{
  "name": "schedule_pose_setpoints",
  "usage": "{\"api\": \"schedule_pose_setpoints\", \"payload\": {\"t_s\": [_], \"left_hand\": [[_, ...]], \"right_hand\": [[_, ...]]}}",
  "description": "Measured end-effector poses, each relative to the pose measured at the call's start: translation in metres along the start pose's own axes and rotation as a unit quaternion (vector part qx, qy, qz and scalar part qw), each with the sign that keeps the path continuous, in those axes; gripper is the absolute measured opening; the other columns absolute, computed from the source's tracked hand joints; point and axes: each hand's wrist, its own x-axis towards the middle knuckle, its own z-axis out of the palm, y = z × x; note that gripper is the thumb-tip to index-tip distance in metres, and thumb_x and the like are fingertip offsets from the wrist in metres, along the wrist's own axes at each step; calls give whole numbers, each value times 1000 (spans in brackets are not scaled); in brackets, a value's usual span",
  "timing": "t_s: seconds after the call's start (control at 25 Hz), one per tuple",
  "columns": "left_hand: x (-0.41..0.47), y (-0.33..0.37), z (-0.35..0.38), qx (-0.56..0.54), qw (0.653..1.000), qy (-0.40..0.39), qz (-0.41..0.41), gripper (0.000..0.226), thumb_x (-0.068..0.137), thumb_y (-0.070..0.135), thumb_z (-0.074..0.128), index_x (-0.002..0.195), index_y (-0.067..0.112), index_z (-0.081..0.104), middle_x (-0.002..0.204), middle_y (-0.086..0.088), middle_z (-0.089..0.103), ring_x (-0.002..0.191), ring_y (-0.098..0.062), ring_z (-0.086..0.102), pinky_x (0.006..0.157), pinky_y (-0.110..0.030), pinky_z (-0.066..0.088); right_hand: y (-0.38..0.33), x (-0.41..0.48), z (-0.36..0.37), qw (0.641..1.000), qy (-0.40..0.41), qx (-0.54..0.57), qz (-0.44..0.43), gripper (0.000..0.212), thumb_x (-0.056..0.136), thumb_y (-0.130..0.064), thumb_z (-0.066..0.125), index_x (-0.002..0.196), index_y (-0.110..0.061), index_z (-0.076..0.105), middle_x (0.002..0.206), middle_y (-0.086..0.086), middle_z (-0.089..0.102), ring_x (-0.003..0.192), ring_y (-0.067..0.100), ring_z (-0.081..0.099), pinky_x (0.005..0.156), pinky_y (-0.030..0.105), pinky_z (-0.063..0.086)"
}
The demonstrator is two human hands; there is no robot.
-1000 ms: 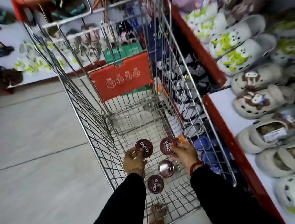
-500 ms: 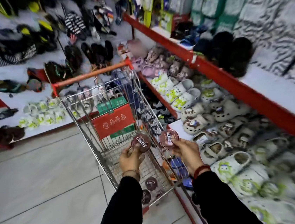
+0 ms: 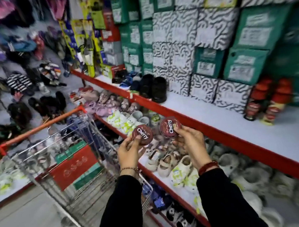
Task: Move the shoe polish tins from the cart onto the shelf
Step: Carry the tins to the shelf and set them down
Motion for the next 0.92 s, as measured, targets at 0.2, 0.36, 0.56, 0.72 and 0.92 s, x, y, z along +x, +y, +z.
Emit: {"api": "schedule_pose_setpoints", "payload": {"t_s": [0.2, 0.36, 0.56, 0.72, 0.92], "left_hand": [[-23, -5, 87, 18, 993, -114, 11, 33, 91, 7, 63, 124, 4, 57, 89, -8, 68, 61, -8, 65, 51, -18, 59], [-47, -22, 165, 53, 976, -210, 3, 27, 91, 4, 63, 116, 10, 56, 82, -2, 65, 57, -6, 65, 51, -15, 57], [-68, -54, 251, 158, 940, -302, -5, 32, 84, 14, 73, 113, 4, 64, 93, -17, 68, 69, -19, 63, 53, -19, 57], [-86, -79, 297, 236, 908, -346, -3, 35, 83, 16, 75, 115, 5, 67, 89, -12, 69, 59, -15, 65, 58, -26, 60], [-97, -103, 328, 337, 878, -340, 32, 28, 81, 23, 75, 106, 11, 73, 102, -16, 76, 63, -28, 68, 72, -42, 64]], "right_hand": [[-55, -16, -81, 996, 76, 12, -49, 12, 85, -7, 68, 96, -8, 72, 94, 16, 74, 75, 20, 68, 60, 23, 57], [-85, -34, -152, 984, 156, 11, -85, 16, 87, -7, 67, 102, -4, 72, 89, 13, 74, 68, 15, 70, 56, 21, 57], [-105, -48, -230, 949, 295, -15, -111, 28, 87, -4, 66, 113, 8, 66, 99, 24, 70, 73, 23, 67, 54, 18, 58], [-112, -51, -271, 926, 362, -42, -98, 31, 83, -4, 72, 110, 11, 66, 103, 26, 72, 88, 34, 73, 60, 26, 63], [-117, -41, -293, 888, 432, -141, -69, 13, 76, -11, 79, 80, -12, 67, 92, 16, 76, 83, 32, 75, 76, 46, 63]]}}
